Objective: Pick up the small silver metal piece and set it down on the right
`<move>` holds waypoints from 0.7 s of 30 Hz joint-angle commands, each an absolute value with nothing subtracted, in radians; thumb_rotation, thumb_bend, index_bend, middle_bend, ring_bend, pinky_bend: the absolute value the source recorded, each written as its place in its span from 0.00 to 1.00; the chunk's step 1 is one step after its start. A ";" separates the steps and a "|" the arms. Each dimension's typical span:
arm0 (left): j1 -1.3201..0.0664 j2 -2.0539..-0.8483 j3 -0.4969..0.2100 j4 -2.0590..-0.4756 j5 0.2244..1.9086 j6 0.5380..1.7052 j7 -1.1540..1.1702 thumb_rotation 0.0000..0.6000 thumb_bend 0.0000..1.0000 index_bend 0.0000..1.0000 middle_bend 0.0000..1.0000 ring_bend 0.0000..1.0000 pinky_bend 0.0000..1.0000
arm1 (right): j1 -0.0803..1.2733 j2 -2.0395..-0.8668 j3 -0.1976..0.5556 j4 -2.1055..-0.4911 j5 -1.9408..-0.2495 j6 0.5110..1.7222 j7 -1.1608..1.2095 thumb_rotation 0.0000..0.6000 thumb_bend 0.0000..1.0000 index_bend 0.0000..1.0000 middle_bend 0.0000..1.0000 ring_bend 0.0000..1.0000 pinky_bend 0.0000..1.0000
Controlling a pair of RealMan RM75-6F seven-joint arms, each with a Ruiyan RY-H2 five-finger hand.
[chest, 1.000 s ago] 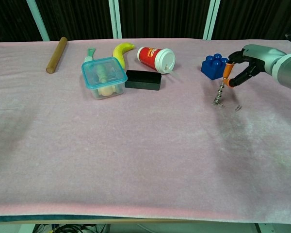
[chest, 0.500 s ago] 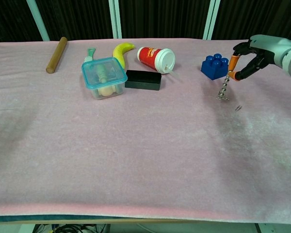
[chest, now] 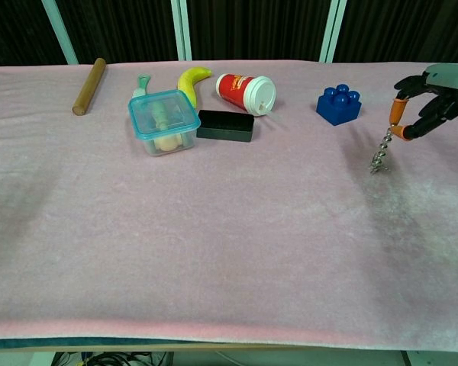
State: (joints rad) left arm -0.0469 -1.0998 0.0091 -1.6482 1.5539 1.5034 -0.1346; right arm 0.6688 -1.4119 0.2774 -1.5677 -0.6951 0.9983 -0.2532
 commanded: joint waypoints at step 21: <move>-0.047 -1.099 0.008 -1.648 1.552 1.501 -0.136 1.00 0.39 0.07 0.06 0.00 0.00 | 0.683 -1.462 0.290 -1.458 -0.672 0.954 -0.215 1.00 0.44 0.66 0.00 0.00 0.17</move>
